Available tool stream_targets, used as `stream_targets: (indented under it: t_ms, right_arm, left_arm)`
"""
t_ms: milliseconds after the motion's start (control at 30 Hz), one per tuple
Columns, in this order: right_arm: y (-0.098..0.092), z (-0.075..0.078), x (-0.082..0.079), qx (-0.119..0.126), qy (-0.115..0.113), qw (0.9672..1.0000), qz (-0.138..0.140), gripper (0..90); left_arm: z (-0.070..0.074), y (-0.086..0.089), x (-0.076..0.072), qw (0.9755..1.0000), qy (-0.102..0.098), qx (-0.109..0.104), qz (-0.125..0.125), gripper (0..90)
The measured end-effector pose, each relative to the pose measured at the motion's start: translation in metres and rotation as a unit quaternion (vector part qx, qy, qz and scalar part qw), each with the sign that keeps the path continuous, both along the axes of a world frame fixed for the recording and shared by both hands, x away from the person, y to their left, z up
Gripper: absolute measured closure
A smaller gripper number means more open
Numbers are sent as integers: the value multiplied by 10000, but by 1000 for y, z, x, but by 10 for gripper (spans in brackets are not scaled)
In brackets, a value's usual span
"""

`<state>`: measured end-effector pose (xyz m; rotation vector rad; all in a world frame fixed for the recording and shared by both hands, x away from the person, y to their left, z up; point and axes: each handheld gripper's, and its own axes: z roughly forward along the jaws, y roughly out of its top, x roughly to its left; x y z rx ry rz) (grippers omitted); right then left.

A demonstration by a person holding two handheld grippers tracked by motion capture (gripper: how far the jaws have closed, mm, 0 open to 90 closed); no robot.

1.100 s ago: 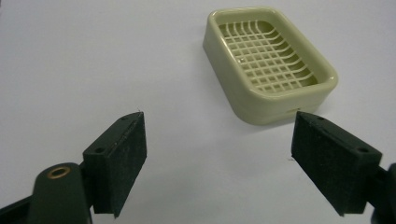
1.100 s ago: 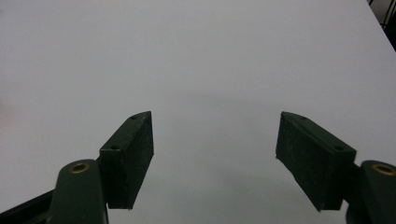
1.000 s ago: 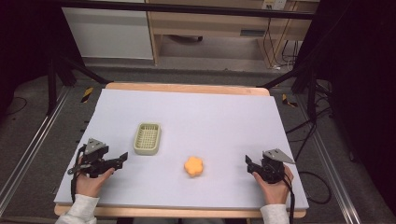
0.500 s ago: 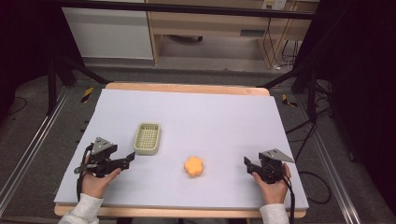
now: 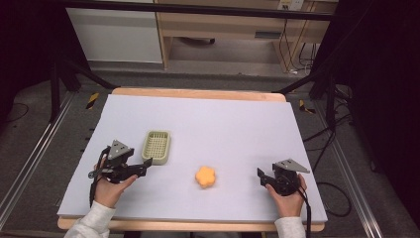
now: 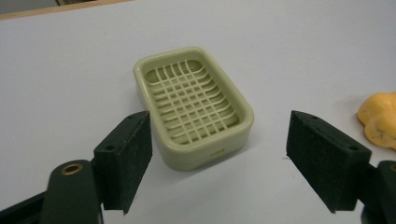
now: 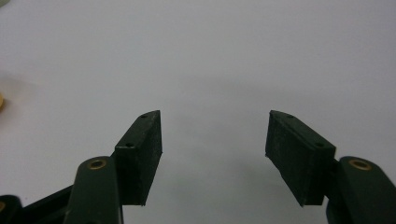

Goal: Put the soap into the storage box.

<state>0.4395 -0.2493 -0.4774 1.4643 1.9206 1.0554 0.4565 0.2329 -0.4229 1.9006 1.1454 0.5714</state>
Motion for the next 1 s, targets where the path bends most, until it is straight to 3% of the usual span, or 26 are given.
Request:
stream_targets:
  t_ms: [233, 500, 1000]
  right_arm:
    - [-1, -1, 0, 1, 20, 10000, 15, 366]
    - [-1, -1, 2, 44, 12, 10000, 77, 367]
    - [-1, -2, 2, 20, 41, 9999, 112, 366]
  left_arm:
    - [2, -17, 6, 9999, 53, -9, -155, 223]
    - [10, -39, 7, 9992, -57, -4, -385, 229]
    - [12, -77, 16, 9966, 132, 144, -801, 224]
